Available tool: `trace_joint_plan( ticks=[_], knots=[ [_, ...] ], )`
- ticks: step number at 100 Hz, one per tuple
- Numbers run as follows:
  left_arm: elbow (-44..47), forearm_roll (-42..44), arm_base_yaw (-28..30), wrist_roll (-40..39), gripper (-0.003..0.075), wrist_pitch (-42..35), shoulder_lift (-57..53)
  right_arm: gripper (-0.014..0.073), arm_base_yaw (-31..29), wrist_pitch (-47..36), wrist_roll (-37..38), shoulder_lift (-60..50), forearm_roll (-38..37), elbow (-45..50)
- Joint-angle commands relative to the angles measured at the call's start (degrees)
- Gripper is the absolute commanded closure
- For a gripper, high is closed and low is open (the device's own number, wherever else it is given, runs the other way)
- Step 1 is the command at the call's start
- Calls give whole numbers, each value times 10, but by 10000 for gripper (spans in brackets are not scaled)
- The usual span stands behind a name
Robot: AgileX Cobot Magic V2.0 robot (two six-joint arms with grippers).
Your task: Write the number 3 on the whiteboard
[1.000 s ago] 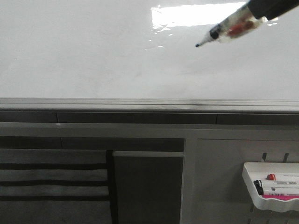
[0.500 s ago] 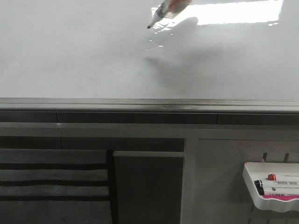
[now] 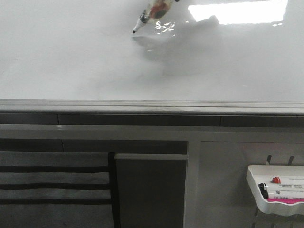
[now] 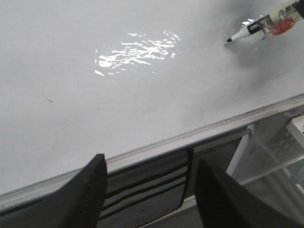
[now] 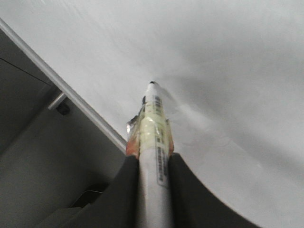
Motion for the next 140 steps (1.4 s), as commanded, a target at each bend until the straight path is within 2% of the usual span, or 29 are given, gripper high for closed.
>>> trace_joint_plan(
  ticks=[1,25,43,52,67,77,98,108,118,140],
  knots=[
    [-15,-20,1,-5,335,-34,0,566,-6,-30,-6,-24,-8,-20],
    [-15,-20,1,-5,335,-43,0,566,-29,-49,14,-24,-17,-20],
    [-15,-20,1,-5,335,-43,0,566,-59,13,14,-34,-18,-17],
    [-15,-20,1,-5,335,-43,0,566,-54,24,8,-38,-5,9],
    [-15,-20,1,-5,335,-43,0,566,-15,-55,5,-19,3,42],
    [-15,-20,1,-5,335,-43,0,566,-9,-70,12,-7,3,40],
    [-15,-8,1,-5,335,-43,0,566,-38,18,7,-33,0,70],
    [-15,-8,1,-5,335,-43,0,566,-13,-47,-9,-38,30,117],
    [-15,-8,1,-5,335,-43,0,566,19,-127,-9,-16,36,117],
    [-15,-7,1,-5,335,-51,0,566,24,-86,-28,-35,58,84]
  ],
)
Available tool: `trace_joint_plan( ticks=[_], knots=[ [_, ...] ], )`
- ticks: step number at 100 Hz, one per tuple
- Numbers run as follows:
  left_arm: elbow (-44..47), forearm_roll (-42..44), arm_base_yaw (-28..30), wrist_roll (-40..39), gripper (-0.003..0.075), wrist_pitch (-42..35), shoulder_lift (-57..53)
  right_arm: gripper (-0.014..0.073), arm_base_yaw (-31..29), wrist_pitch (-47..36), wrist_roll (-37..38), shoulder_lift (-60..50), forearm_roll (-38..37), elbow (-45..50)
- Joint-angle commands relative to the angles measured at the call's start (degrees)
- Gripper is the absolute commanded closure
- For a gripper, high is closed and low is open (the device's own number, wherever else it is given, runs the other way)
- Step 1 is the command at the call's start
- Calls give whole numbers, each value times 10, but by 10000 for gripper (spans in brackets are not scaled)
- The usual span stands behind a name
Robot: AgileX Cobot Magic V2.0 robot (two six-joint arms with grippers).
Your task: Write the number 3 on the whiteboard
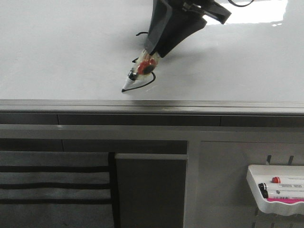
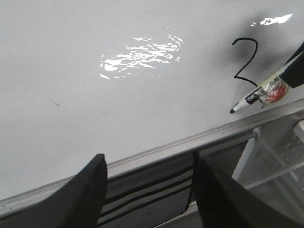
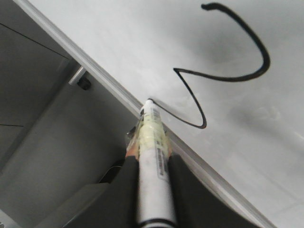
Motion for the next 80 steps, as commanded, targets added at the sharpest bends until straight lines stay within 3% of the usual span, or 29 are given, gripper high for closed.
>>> trace_joint_plan(
  ticks=[1,19,36,49,80],
  knots=[
    [-15,-13,1,-5,335,-38,0,566,-4,-21,-27,-55,17,-24],
    [-15,-26,-12,48,335,5,0,566,-4,32,-197,-176,171,84],
    [-26,-78,-91,180,335,73,26,566,-4,99,-349,-267,179,180],
    [-56,-79,-174,206,335,121,80,566,-4,110,-437,-295,176,191],
    [-129,-75,-326,223,335,95,212,566,-4,90,-488,-299,177,191]
  ],
)
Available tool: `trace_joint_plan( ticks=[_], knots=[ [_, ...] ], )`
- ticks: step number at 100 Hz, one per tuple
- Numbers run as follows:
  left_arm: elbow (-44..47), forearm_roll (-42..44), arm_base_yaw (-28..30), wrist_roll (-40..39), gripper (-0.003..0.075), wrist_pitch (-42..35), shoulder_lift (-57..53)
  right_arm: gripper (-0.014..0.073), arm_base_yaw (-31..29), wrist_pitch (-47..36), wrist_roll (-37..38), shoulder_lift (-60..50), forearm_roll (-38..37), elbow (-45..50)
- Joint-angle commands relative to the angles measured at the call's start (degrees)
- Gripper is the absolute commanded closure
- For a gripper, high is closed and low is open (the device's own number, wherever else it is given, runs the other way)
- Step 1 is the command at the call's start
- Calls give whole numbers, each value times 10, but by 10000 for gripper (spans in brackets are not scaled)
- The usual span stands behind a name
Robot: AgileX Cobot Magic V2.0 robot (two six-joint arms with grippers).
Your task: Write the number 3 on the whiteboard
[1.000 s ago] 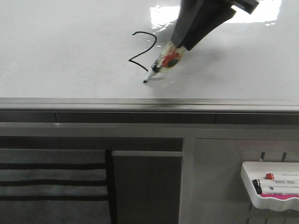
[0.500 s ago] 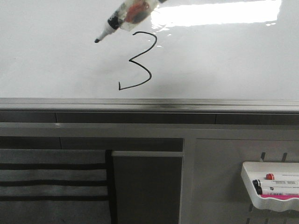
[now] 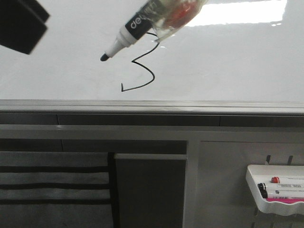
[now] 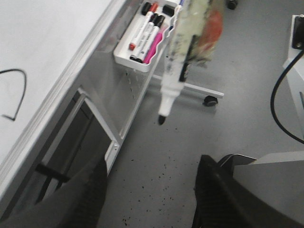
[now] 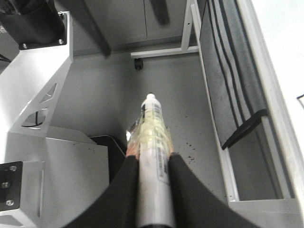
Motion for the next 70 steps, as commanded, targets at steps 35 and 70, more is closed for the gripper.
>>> trace_joint_plan(
  ticks=[35,70],
  knots=[
    [-109,-25,-61,17,335,-37,130,566,-2,-35,-63,-14,29,-13],
    [-124,-54,-61,42,412,-25,141,566,-2,-37,-63,-14,29,-13]
  ],
)
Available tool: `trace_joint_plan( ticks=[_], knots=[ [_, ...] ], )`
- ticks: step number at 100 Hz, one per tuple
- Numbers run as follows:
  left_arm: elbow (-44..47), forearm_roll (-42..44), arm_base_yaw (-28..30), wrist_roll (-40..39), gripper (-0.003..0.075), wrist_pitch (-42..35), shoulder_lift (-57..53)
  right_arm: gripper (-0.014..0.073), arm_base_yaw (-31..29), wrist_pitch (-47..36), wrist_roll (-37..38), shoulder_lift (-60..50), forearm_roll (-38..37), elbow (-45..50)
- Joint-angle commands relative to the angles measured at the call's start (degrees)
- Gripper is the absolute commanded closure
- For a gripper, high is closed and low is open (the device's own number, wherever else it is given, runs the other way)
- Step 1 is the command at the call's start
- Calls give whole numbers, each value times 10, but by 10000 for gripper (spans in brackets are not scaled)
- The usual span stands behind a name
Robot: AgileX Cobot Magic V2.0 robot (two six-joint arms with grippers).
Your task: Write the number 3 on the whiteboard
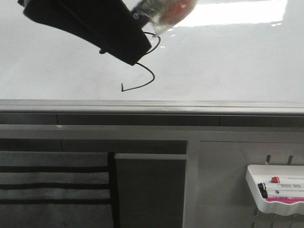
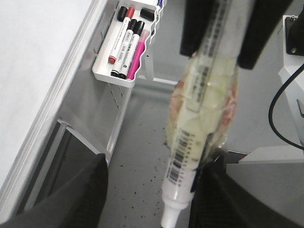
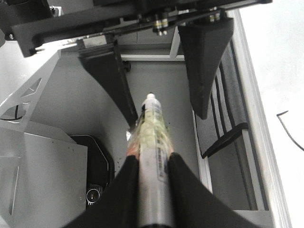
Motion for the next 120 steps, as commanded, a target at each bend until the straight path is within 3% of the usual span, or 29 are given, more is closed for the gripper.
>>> trace_joint_plan(
  ticks=[1,22,49,56,66,75,97,107,120],
  knots=[
    [-20,-46,-5,26,426,-4,-13,566,-2,-19,-7,-14,29,-13],
    [-20,-62,-5,39,584,-1,-13,566,-2,-15,-7,-14,29,-13],
    [-20,-62,-5,39,661,-1,-13,550,-2,-12,-7,-14,26,-13],
    [-20,-62,-5,39,661,-1,-13,479,-2,-12,-6,-14,16,-13],
    [-20,-48,-3,39,661,-1,-13,311,-5,-30,11,-16,-5,-14],
    [-20,-24,-3,39,661,-2,-13,243,-23,-32,59,-29,-40,-30],
    [-20,24,39,-7,661,-28,-41,244,-112,-11,220,-114,-145,-44],
    [-20,81,91,-64,662,-38,-63,244,-154,-12,301,-146,-177,-41],
    [1,121,180,-137,662,-98,-74,244,-180,-40,315,-173,-177,-12]
  ],
)
